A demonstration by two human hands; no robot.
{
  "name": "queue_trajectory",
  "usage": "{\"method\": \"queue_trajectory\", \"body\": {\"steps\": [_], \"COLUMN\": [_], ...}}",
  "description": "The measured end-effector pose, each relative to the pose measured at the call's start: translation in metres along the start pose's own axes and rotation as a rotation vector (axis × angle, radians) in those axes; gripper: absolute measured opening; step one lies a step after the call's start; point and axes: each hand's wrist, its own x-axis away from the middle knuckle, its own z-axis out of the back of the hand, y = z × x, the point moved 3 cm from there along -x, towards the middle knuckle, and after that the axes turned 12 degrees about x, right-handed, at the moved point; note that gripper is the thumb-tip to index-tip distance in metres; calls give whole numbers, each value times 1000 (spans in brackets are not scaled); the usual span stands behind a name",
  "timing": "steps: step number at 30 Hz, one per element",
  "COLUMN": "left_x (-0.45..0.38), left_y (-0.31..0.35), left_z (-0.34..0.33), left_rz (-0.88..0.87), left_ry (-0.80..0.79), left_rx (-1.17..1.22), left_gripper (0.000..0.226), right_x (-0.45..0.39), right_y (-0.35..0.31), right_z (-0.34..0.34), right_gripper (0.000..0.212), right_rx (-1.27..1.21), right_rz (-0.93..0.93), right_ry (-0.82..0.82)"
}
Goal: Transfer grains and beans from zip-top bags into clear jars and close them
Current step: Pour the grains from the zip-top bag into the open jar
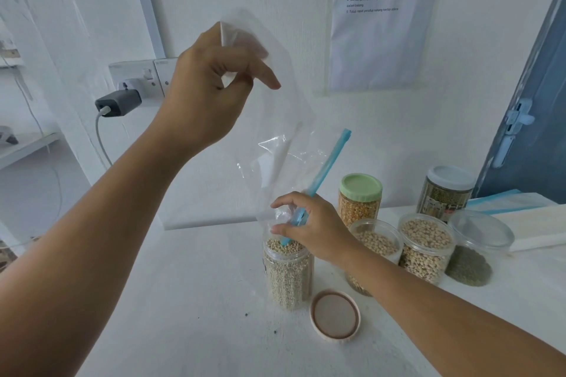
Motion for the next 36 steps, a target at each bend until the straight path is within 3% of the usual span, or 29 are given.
{"method": "queue_trajectory", "body": {"steps": [16, 25, 32, 36], "left_x": [1, 0, -7, -6], "left_y": [-3, -4, 4, 5], "left_z": [2, 4, 9, 5], "left_rz": [7, -11, -35, -39], "left_ry": [-36, 17, 72, 58], "left_rx": [-24, -53, -34, -28], "left_gripper": [33, 24, 30, 32], "right_x": [1, 1, -3, -5], "right_y": [-3, 2, -12, -8], "right_z": [6, 7, 7, 6], "right_gripper": [21, 20, 24, 25], "right_rx": [-82, -81, -245, -279], "right_rz": [-28, -50, -68, -112], "right_ry": [-90, -37, -34, 44]}}
